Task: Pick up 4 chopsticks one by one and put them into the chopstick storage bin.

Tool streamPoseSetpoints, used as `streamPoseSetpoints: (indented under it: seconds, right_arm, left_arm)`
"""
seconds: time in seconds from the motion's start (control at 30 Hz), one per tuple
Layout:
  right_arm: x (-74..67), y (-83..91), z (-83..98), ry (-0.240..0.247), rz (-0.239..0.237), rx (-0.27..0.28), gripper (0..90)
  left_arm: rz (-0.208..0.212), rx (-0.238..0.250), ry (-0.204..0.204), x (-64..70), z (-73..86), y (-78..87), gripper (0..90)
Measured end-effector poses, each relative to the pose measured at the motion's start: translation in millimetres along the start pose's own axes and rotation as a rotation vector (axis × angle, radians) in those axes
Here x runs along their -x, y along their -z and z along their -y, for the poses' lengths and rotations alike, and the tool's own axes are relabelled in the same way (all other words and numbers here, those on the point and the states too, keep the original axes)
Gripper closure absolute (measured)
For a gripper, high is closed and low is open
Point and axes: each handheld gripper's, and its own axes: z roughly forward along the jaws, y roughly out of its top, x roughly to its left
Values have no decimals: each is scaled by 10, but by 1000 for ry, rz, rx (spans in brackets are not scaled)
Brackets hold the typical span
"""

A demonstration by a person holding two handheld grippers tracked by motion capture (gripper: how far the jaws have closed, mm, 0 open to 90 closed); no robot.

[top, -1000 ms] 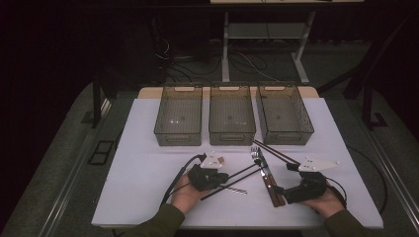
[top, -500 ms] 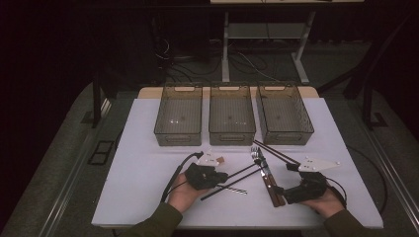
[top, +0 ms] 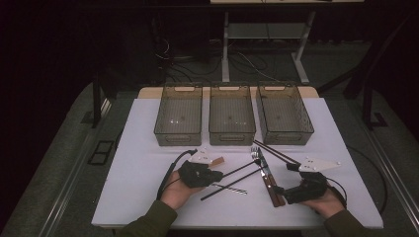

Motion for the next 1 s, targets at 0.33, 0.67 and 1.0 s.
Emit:
streamPoseSetpoints:
  seconds: [0.33,0.67,1.0]
  right_arm:
    - [4,2,0,3,-1,1,4]
    - [1,3,0,2,0,2,4]
    - [0,8,-1,4,-2,3,4]
  left_arm:
    - [-4,10,-2,-55,26,146,857]
    - [-24,-2,-5,-110,44,237,857]
    - [-57,9,10,-195,84,374,857]
